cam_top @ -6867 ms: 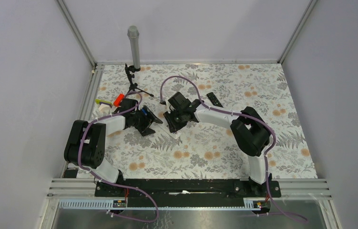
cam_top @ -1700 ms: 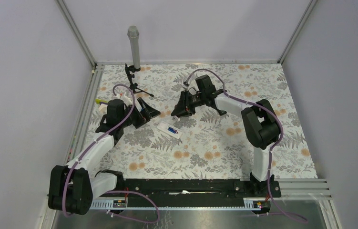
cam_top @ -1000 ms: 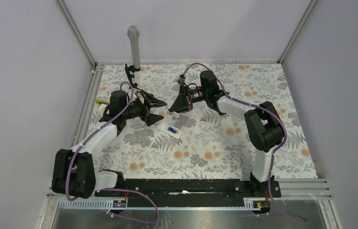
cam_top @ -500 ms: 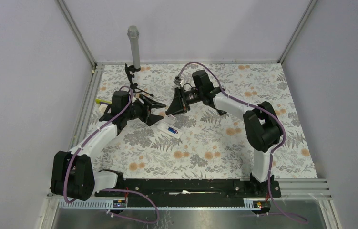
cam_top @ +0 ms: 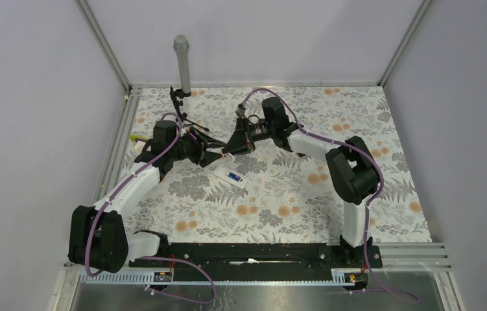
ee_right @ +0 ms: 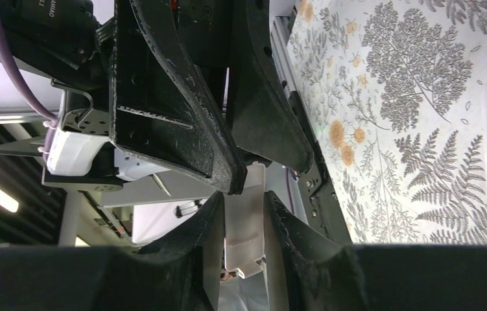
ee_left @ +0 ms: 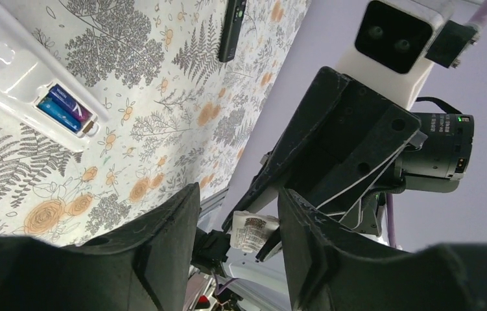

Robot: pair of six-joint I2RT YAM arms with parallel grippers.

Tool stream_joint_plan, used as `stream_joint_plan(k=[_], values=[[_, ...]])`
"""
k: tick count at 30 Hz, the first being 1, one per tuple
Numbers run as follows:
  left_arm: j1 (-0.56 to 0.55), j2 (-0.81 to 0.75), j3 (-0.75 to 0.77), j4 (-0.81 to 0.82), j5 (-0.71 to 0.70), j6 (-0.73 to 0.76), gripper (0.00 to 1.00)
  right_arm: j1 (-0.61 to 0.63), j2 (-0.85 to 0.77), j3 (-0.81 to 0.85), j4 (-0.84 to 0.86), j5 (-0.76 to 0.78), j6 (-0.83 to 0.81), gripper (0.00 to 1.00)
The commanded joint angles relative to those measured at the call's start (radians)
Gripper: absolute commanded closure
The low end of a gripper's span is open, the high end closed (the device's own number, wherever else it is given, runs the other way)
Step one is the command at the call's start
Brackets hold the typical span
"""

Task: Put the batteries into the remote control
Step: Adjust the battery cover.

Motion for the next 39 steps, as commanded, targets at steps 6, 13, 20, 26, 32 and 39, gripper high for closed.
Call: stream_joint_plan(k=[6,13,20,26,32,39], values=[[-0.003,-0.037,0.055,-0.014,-0.037,0.045,0.59,0.009,0.034,-0.021,0.194,-0.03,0.166,0.97],[-0.004,-0.033,0.052,-0.015,-0.038,0.043,0.58,0.016,0.044,-0.018,0.165,-0.011,0.163,0.97],[-0.004,-0.031,0.053,-0.014,-0.032,0.031,0.71,0.022,0.051,0.009,0.056,0.026,0.095,0.96],[-0.004,-0.033,0.049,-0.024,-0.033,0.025,0.74,0.022,0.05,0.005,0.036,0.054,0.083,0.93],[-0.004,-0.025,0.044,-0.032,-0.049,0.031,0.75,0.022,0.02,-0.019,0.034,0.096,0.053,0.67],[0.002,-0.008,0.042,-0.046,-0.07,0.048,0.75,0.022,-0.039,-0.088,0.132,0.129,0.037,0.46]])
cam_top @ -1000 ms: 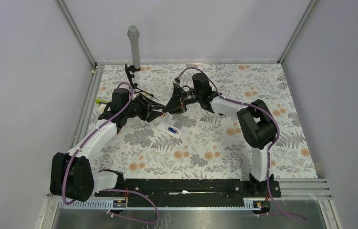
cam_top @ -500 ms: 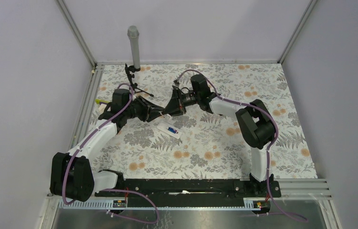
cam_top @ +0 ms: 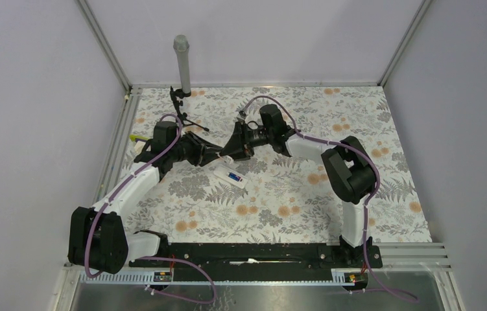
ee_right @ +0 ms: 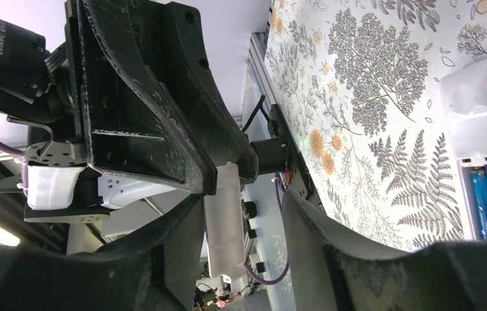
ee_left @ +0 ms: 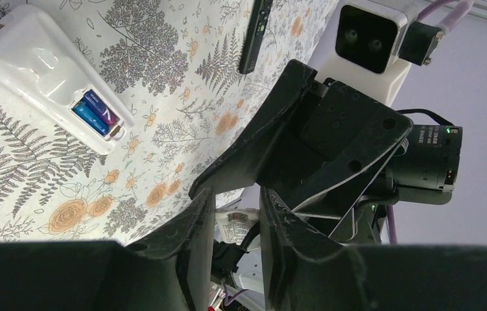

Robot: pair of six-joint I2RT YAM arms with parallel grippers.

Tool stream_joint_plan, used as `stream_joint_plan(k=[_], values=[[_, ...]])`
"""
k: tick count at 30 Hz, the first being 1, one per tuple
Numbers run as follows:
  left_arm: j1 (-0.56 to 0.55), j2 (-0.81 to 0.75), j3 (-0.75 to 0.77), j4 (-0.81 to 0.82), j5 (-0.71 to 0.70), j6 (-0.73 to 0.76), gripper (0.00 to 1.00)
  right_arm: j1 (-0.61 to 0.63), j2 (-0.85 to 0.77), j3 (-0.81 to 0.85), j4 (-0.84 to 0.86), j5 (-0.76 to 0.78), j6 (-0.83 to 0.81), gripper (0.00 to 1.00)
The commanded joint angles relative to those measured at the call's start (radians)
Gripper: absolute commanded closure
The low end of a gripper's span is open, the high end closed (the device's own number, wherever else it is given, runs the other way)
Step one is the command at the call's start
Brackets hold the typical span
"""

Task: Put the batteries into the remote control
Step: Adjust the battery cover.

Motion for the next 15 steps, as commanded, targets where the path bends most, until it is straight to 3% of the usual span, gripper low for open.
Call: stream_joint_plan(k=[1,7,15], values=[[0.003,0.002,0.027,0.027,-0.013,0.011,0.75,0.004,-0.074,-0.049,0.094,0.041,-0.022,0.44],[0.01,0.024,0.032,0.002,-0.037,0.031,0.74,0.003,-0.14,-0.113,0.153,0.08,-0.078,0.34],[0.011,0.051,0.036,-0.032,-0.06,0.043,0.73,0.01,-0.232,-0.166,0.111,0.221,-0.212,0.25]])
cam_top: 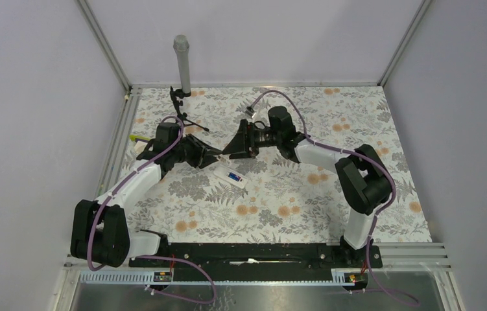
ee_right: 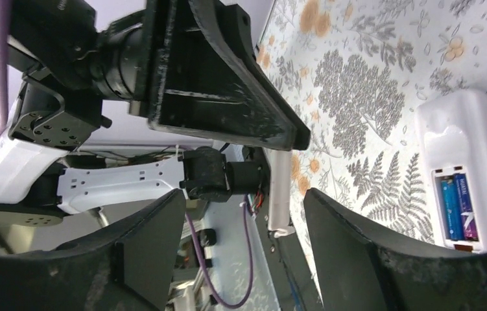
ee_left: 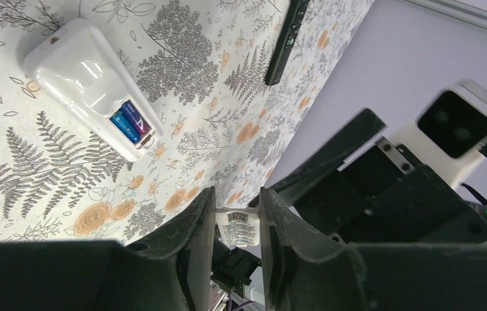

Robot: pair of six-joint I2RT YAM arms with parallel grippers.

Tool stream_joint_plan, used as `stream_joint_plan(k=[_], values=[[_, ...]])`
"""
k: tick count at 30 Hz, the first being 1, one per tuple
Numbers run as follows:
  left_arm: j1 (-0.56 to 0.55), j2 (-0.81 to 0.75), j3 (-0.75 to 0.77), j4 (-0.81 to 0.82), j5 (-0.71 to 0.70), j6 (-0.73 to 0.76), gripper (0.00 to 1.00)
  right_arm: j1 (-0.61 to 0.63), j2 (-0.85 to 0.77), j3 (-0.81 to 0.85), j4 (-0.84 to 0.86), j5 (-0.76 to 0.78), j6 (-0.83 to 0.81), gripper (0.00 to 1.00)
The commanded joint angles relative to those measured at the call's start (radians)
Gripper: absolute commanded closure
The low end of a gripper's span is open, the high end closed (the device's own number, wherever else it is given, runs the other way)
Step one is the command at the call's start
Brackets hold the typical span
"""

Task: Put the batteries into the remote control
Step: Adjust the battery cover.

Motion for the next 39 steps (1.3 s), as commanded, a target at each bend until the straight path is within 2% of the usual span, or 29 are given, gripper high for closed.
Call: stream_joint_plan(k=[1,6,11,18,25,31,39], values=[[0.006,0.006,0.034,-0.004,-0.037,0.011,0.74,0.016,-0.104,-0.024,-0.016,0.142,-0.153,0.25],[0.007,0.007,0.037,-0.023,-0.046,-0.005,0.73,0.086,-0.164,-0.02,-0.206,0.411,-0.397,0.25],[0.009,0.008,0.036,-0.038,-0.051,-0.011,0.73,0.145,-0.169,0.002,-0.272,0.49,-0.48,0.27],[0.01,0.004,0.028,-0.039,-0.066,-0.02,0.73,0.174,-0.206,-0.027,-0.247,0.551,-0.415,0.35],[0.012,-0.003,0.02,-0.038,-0.072,-0.038,0.73,0.19,-0.21,-0.075,-0.173,0.557,-0.346,0.49],[0.013,-0.008,0.013,-0.034,-0.075,-0.048,0.73,0.196,-0.207,-0.07,-0.173,0.549,-0.345,0.52],[0.015,-0.02,0.005,-0.033,-0.079,-0.066,0.73,0.206,-0.201,-0.063,-0.199,0.562,-0.347,0.61]])
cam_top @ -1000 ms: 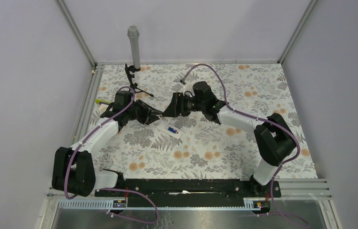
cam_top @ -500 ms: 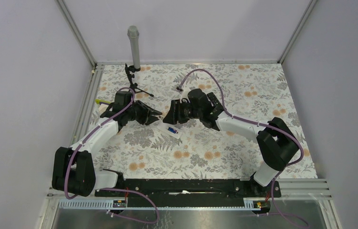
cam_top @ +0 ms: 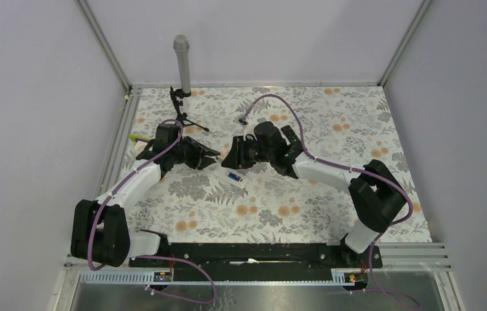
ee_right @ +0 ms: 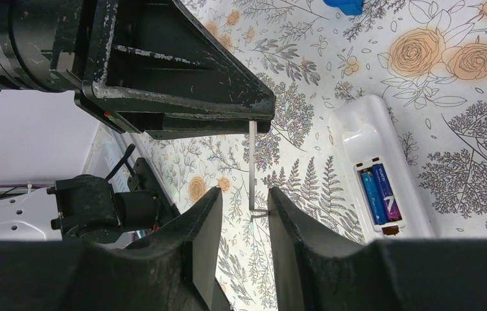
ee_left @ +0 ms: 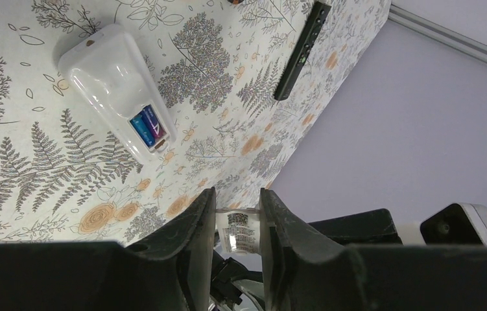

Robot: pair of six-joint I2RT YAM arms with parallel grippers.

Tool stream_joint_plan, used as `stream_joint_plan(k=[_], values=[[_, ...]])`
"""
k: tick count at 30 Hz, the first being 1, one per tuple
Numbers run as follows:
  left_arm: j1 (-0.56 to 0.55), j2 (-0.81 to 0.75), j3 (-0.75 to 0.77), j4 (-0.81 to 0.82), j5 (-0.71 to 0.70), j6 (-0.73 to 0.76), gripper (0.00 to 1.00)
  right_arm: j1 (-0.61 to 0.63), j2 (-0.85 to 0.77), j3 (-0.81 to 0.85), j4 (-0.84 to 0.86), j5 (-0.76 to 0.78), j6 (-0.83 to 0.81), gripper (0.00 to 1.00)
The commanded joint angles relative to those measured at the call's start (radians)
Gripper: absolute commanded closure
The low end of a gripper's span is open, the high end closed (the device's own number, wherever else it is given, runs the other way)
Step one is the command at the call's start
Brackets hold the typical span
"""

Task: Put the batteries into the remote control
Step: Adjust the battery cover.

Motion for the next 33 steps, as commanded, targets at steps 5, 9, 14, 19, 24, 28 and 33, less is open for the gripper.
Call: stream_joint_plan(k=[5,9,14,19,24,28,33], values=[[0.007,-0.031,0.001,0.016,-0.026,-0.038,0.72,0.02,-0.008,0.019,0.015,0.038,0.01,0.72],[0.007,-0.043,-0.003,0.016,-0.026,-0.039,0.69,0.02,0.004,0.031,0.017,0.047,0.029,0.84],[0.009,-0.065,-0.009,0.022,-0.025,-0.034,0.51,0.019,-0.006,0.03,0.043,0.04,0.06,0.89],[0.021,-0.122,-0.024,0.049,-0.041,0.027,0.06,0.011,-0.046,0.027,0.046,0.022,0.077,0.9],[0.086,-0.148,-0.028,0.315,0.248,0.191,0.01,-0.057,-0.082,0.021,0.102,-0.161,0.16,0.89],[0.095,-0.189,0.088,0.21,0.377,0.435,0.01,-0.118,-0.096,0.038,0.165,-0.372,0.258,0.89],[0.104,-0.149,0.207,-0.063,0.472,0.675,0.05,-0.145,-0.1,0.057,0.216,-0.504,0.367,0.89]])
